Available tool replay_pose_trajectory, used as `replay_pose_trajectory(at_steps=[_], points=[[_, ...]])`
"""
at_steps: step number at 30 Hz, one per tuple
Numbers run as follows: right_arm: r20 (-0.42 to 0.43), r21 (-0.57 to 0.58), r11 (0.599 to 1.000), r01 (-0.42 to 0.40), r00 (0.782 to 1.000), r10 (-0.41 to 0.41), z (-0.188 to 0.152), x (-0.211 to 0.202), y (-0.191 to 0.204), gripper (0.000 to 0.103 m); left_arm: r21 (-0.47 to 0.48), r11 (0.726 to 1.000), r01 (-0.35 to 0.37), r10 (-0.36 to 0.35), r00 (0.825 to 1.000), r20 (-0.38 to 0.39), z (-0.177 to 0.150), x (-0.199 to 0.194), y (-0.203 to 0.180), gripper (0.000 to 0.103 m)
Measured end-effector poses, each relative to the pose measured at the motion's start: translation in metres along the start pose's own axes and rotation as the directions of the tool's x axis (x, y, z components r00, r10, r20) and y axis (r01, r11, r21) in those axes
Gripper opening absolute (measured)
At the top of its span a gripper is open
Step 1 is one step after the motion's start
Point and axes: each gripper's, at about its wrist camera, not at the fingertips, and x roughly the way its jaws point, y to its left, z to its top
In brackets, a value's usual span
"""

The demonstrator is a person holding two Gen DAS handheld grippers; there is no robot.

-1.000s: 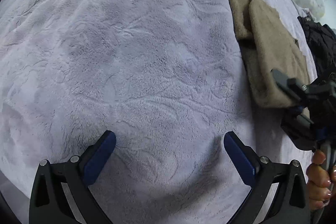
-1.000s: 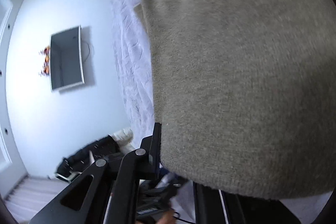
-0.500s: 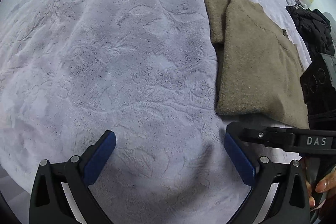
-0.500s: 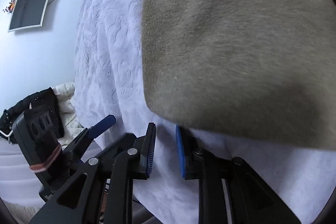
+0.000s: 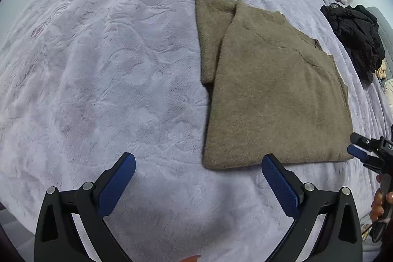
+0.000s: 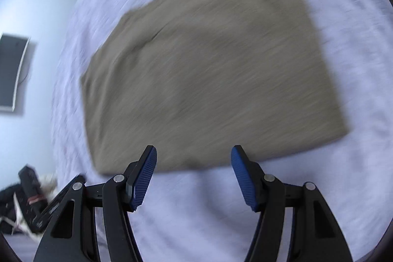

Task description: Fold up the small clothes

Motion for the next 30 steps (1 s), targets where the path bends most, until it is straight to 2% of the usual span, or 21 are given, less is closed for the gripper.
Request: replay_pose_trajectory(at_steps=[2, 5, 8, 9, 14, 15, 16, 17, 19, 22, 26, 30], points=[[0.056, 0.004, 0.999, 0.045, 0.997, -0.045, 0.023, -0.011, -0.021, 0.068, 0.025, 0.999, -0.021, 0.021, 1.0, 0.007, 0.007, 0.007, -0.012, 0.103], [0.096, -0.003, 0.995, 0.095, 0.991, -0.094, 0.065, -0.013, -0.049, 0.068, 0.084, 0.991, -0.102, 0.104, 0.994, -0.019, 0.011, 0.031, -0.024, 0.103], [0.112, -0.028, 0.994, 0.11, 0.988, -0.106, 0.096, 0.01, -0.032, 0.066, 0.104, 0.986, -0.132, 0.14, 0.987, -0.078, 0.009, 0.053, -0.026, 0.103], [0.112, -0.05, 0.992, 0.116, 0.988, -0.109, 0.115, 0.012, -0.04, 0.066, 0.106, 0.985, -0.139, 0.148, 0.986, -0.081, 0.009, 0.055, -0.026, 0.103], [0.081, -0.078, 0.991, 0.11, 0.991, -0.103, 0.15, 0.044, -0.034, 0.066, 0.104, 0.982, -0.159, 0.167, 0.984, -0.067, 0.012, 0.053, -0.036, 0.103], [0.058, -0.061, 0.994, 0.09, 0.995, -0.086, 0.155, 0.051, -0.035, 0.055, 0.099, 0.983, -0.157, 0.164, 0.984, -0.063, 0.014, 0.052, -0.038, 0.103], [0.038, -0.046, 0.996, 0.078, 0.996, -0.076, 0.157, 0.056, -0.036, 0.018, 0.094, 0.983, -0.157, 0.163, 0.985, -0.06, 0.015, 0.05, -0.039, 0.103], [0.021, -0.034, 0.997, 0.069, 0.997, -0.069, 0.157, 0.059, -0.037, 0.006, 0.09, 0.984, -0.157, 0.162, 0.985, -0.052, 0.017, 0.047, -0.042, 0.103], [0.042, -0.071, 0.993, 0.09, 0.995, -0.087, 0.156, 0.051, -0.035, 0.006, 0.086, 0.983, -0.161, 0.164, 0.986, -0.028, 0.019, 0.039, -0.046, 0.103], [0.045, -0.14, 0.975, 0.172, 0.985, -0.167, 0.152, 0.05, -0.037, 0.006, 0.09, 0.981, -0.173, 0.176, 0.984, -0.023, 0.023, 0.039, -0.049, 0.103], [0.05, -0.084, 0.978, 0.193, 0.981, -0.189, 0.153, 0.058, -0.046, 0.006, 0.078, 0.979, -0.187, 0.192, 0.979, -0.065, 0.027, 0.049, -0.045, 0.103], [0.128, -0.145, 0.962, 0.23, 0.969, -0.213, 0.145, 0.048, -0.031, 0.006, 0.098, 0.977, -0.19, 0.19, 0.982, 0.009, 0.031, 0.032, -0.052, 0.103]])
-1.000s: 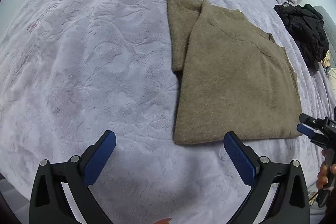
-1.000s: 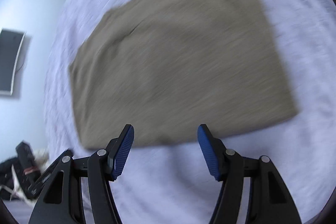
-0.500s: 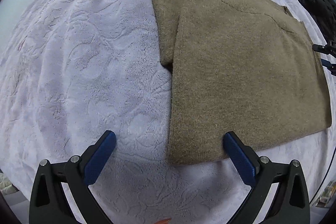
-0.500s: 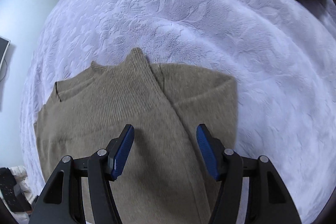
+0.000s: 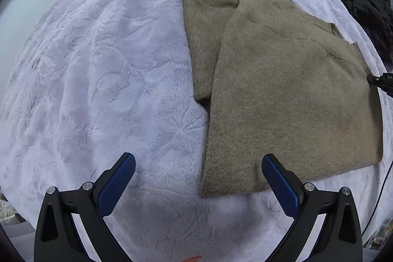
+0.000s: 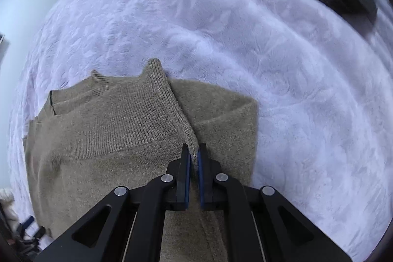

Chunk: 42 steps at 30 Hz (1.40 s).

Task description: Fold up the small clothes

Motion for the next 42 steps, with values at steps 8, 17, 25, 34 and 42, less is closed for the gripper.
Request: replay_pose_trajectory(at_steps=[8, 17, 25, 34, 42], points=[[-0.025, 0.033, 0.998, 0.048, 0.999, -0.047, -0.009, -0.001, -0.004, 0.021, 0.06, 0.995, -0.074, 0.078, 0.994, -0.072, -0.007, 0.026, -0.007, 0.103], [-0.043, -0.083, 0.995, -0.051, 0.998, 0.048, -0.09, -0.048, 0.044, 0.031, 0.034, 0.998, -0.051, 0.055, 0.989, -0.137, -0.022, 0.023, 0.005, 0.103], [-0.203, -0.048, 0.996, -0.074, 0.977, 0.063, -0.166, -0.013, 0.048, 0.033, 0.023, 0.998, 0.053, -0.05, 0.992, -0.119, -0.043, -0.006, -0.001, 0.103], [-0.22, 0.024, 0.996, -0.084, 0.972, 0.087, -0.199, -0.037, 0.026, 0.057, 0.016, 0.993, 0.121, -0.119, 0.987, -0.108, -0.053, -0.026, -0.021, 0.103], [-0.216, 0.019, 0.997, -0.08, 0.973, 0.083, -0.211, -0.055, 0.021, 0.062, 0.038, 0.985, 0.17, -0.165, 0.981, -0.098, -0.049, -0.023, -0.026, 0.103]])
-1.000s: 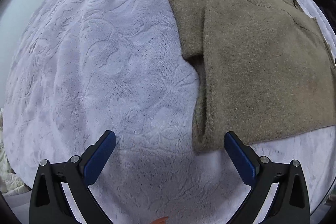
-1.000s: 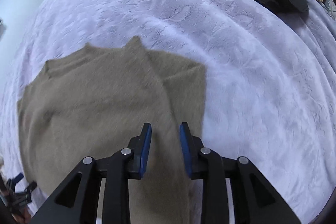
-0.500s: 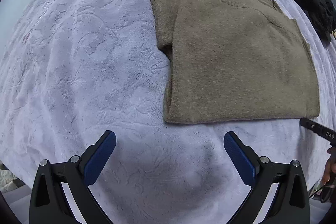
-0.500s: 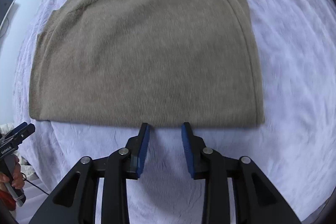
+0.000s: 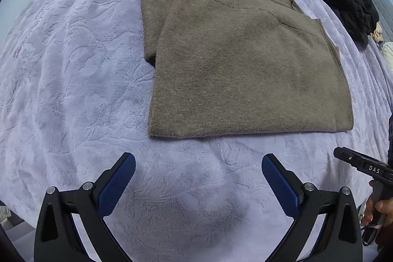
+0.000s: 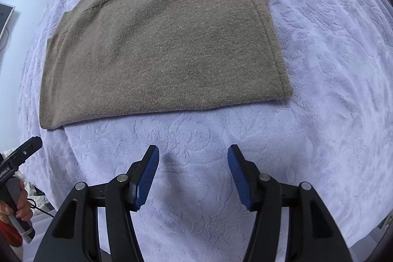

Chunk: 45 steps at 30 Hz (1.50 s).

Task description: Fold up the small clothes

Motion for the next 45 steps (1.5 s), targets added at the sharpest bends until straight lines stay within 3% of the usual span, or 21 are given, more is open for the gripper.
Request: replay_pose_trajectory(at_steps=[12, 16, 21, 24, 30, 32, 36, 37, 39, 41, 43, 45], points=[[-0.016, -0.036, 0.999, -0.035, 0.999, 0.035, 0.0, 0.008, 0.035, 0.066, -0.024, 1.0, 0.015, -0.015, 0.999, -0.039, 0.003, 0.012, -0.001, 0.103], [-0.017, -0.04, 0.998, -0.045, 0.999, 0.044, -0.001, 0.009, 0.039, 0.066, -0.099, 0.989, 0.106, -0.112, 0.992, -0.052, 0.004, 0.013, 0.013, 0.103], [-0.025, -0.05, 0.996, -0.079, 0.997, 0.078, 0.002, 0.011, 0.045, 0.066, -0.282, 0.915, 0.289, -0.308, 0.951, -0.026, 0.006, 0.02, 0.039, 0.103], [-0.031, -0.038, 0.987, -0.154, 0.988, 0.153, 0.004, 0.014, 0.051, 0.066, -0.337, 0.866, 0.37, -0.388, 0.921, 0.015, 0.008, 0.025, 0.047, 0.103], [-0.023, 0.113, 0.927, -0.356, 0.932, 0.361, 0.017, 0.035, 0.058, 0.066, -0.376, 0.809, 0.451, -0.473, 0.88, 0.038, 0.014, 0.043, 0.035, 0.103], [-0.015, 0.172, 0.889, -0.424, 0.901, 0.433, 0.021, 0.046, 0.062, 0.066, -0.383, 0.794, 0.472, -0.493, 0.869, 0.05, 0.014, 0.045, 0.031, 0.103], [0.007, 0.306, 0.756, -0.579, 0.795, 0.607, 0.027, 0.076, 0.076, 0.066, -0.444, 0.74, 0.505, -0.52, 0.848, 0.1, 0.016, 0.051, 0.033, 0.103], [0.016, 0.328, 0.734, -0.594, 0.781, 0.624, 0.028, 0.081, 0.079, 0.066, -0.462, 0.722, 0.515, -0.527, 0.842, 0.116, 0.016, 0.051, 0.036, 0.103], [0.042, 0.369, 0.711, -0.599, 0.775, 0.631, 0.031, 0.091, 0.083, 0.066, -0.498, 0.687, 0.529, -0.536, 0.832, 0.145, 0.015, 0.053, 0.043, 0.103], [0.077, 0.412, 0.684, -0.602, 0.771, 0.632, 0.034, 0.097, 0.085, 0.059, -0.52, 0.668, 0.533, -0.536, 0.829, 0.16, 0.016, 0.055, 0.045, 0.103], [0.113, 0.43, 0.657, -0.62, 0.759, 0.642, 0.038, 0.096, 0.085, 0.023, -0.527, 0.659, 0.536, -0.54, 0.826, 0.163, 0.015, 0.057, 0.043, 0.103], [0.137, 0.413, 0.635, -0.653, 0.734, 0.665, 0.042, 0.089, 0.086, 0.02, -0.532, 0.646, 0.548, -0.553, 0.816, 0.169, 0.016, 0.06, 0.037, 0.103]])
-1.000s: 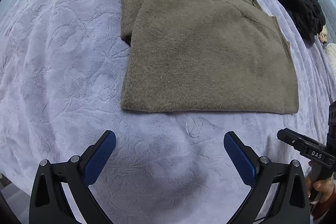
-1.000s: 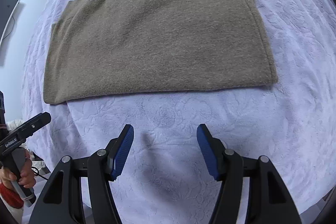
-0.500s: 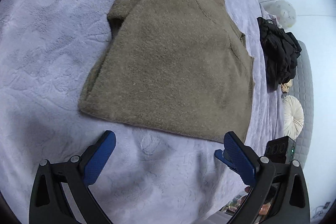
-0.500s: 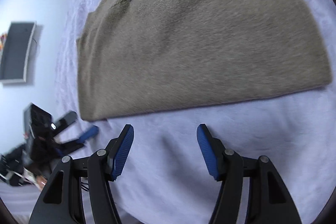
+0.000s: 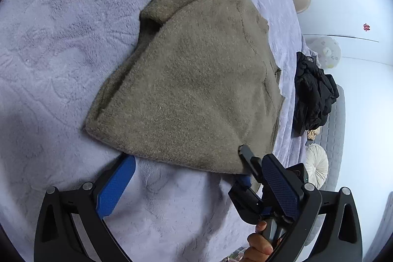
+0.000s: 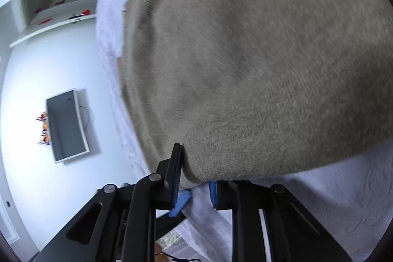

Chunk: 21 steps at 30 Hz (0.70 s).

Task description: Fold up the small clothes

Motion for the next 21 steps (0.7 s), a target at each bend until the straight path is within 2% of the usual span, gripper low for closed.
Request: replay_pose_trajectory(at_steps=[4, 7, 11, 13, 14, 15, 16, 17, 18, 19, 20, 21], points=[[-0.02, -0.072, 0.997, -0.037, 0.999, 0.036, -0.002, -0.004, 0.02, 0.019, -0.032, 0.998, 0.057, -0.056, 0.998, 0.039, 0.0, 0.012, -0.011, 0.103], [-0.031, -0.105, 0.994, -0.02, 0.999, 0.017, -0.003, -0.003, 0.026, 0.019, -0.05, 0.999, 0.021, -0.014, 0.992, 0.128, 0.01, 0.013, -0.018, 0.103], [-0.047, -0.141, 0.99, 0.006, 0.999, -0.013, -0.006, 0.006, 0.033, 0.019, 0.008, 0.994, -0.107, 0.102, 0.968, 0.231, 0.026, 0.012, -0.036, 0.103], [-0.058, -0.153, 0.988, 0.022, 0.998, -0.031, -0.008, 0.008, 0.034, 0.019, 0.031, 0.981, -0.193, 0.178, 0.947, 0.266, 0.032, 0.012, -0.04, 0.097], [-0.063, -0.156, 0.987, 0.028, 0.997, -0.038, -0.008, 0.008, 0.034, 0.019, 0.032, 0.969, -0.243, 0.226, 0.936, 0.27, 0.034, 0.015, -0.041, 0.088], [-0.068, -0.158, 0.987, 0.033, 0.997, -0.044, -0.007, 0.009, 0.035, 0.019, 0.037, 0.957, -0.286, 0.267, 0.927, 0.263, 0.037, 0.018, -0.04, 0.073], [-0.076, -0.161, 0.986, 0.04, 0.996, -0.053, -0.006, 0.01, 0.035, 0.019, 0.041, 0.949, -0.313, 0.293, 0.921, 0.258, 0.039, 0.022, -0.039, 0.061], [-0.084, -0.167, 0.985, 0.047, 0.995, -0.062, -0.003, 0.009, 0.033, 0.019, 0.039, 0.935, -0.353, 0.332, 0.909, 0.253, 0.04, 0.026, -0.038, 0.045], [-0.092, -0.182, 0.981, 0.061, 0.993, -0.079, -0.003, 0.007, 0.035, 0.019, 0.05, 0.928, -0.369, 0.345, 0.903, 0.258, 0.041, 0.026, -0.038, 0.034], [-0.097, -0.204, 0.975, 0.084, 0.99, -0.106, -0.003, 0.005, 0.038, 0.019, 0.067, 0.926, -0.371, 0.341, 0.9, 0.273, 0.04, 0.025, -0.04, 0.028], [-0.097, -0.235, 0.964, 0.12, 0.984, -0.146, -0.003, 0.0, 0.043, 0.019, 0.096, 0.917, -0.387, 0.345, 0.89, 0.297, 0.038, 0.023, -0.044, 0.018], [-0.094, -0.263, 0.953, 0.151, 0.979, -0.182, -0.002, -0.004, 0.048, 0.022, 0.153, 0.89, -0.429, 0.362, 0.871, 0.333, 0.035, 0.022, -0.054, 0.012]])
